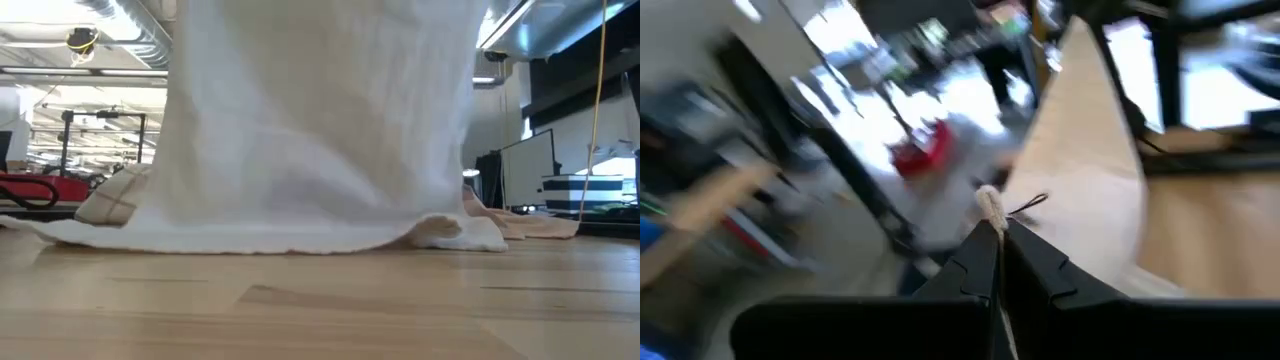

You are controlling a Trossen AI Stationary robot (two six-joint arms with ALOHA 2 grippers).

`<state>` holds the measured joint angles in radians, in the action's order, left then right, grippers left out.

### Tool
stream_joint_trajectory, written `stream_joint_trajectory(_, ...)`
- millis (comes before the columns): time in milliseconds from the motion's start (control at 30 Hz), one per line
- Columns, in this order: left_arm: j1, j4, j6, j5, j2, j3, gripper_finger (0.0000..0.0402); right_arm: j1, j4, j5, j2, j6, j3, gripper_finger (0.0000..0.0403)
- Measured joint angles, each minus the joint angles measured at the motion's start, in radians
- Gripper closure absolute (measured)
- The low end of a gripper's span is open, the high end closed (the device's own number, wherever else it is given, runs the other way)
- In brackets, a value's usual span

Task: Fold towel
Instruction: Fold the white with gray pattern towel on the table

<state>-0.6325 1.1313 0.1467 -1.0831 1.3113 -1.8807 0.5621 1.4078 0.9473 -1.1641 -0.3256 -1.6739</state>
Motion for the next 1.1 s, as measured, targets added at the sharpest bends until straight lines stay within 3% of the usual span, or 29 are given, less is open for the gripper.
stream_joint_trajectory(200,-0.097,0.197,0.392,0.125,0.001,0.145,0.0396,0.000,-0.113,-0.119,0.000,-0.100,0.274,0.0400)
stream_joint_trajectory(400,-0.182,0.196,0.654,0.164,0.002,0.354,0.0396,0.000,-0.436,-0.244,-0.001,-0.092,0.578,0.0398)
stream_joint_trajectory(600,-0.199,0.174,0.917,0.197,0.002,0.590,0.0396,-0.038,-0.778,-0.319,-0.009,-0.086,0.853,0.0397)
stream_joint_trajectory(700,-0.199,0.124,0.978,0.209,0.002,0.687,0.0396,-0.062,-0.956,-0.350,-0.038,-0.057,0.970,0.0396)
stream_joint_trajectory(867,-0.197,0.092,1.057,0.247,0.002,0.785,0.0396,-0.124,-1.171,-0.460,-0.130,-0.034,1.072,0.0396)
stream_joint_trajectory(1000,-0.197,0.117,1.105,0.276,0.001,0.819,0.0396,-0.166,-1.222,-0.515,-0.228,-0.043,1.076,0.0392)
stream_joint_trajectory(1100,-0.197,0.172,1.167,0.304,0.001,0.827,0.0396,-0.200,-1.225,-0.578,-0.281,-0.069,1.076,0.0364)
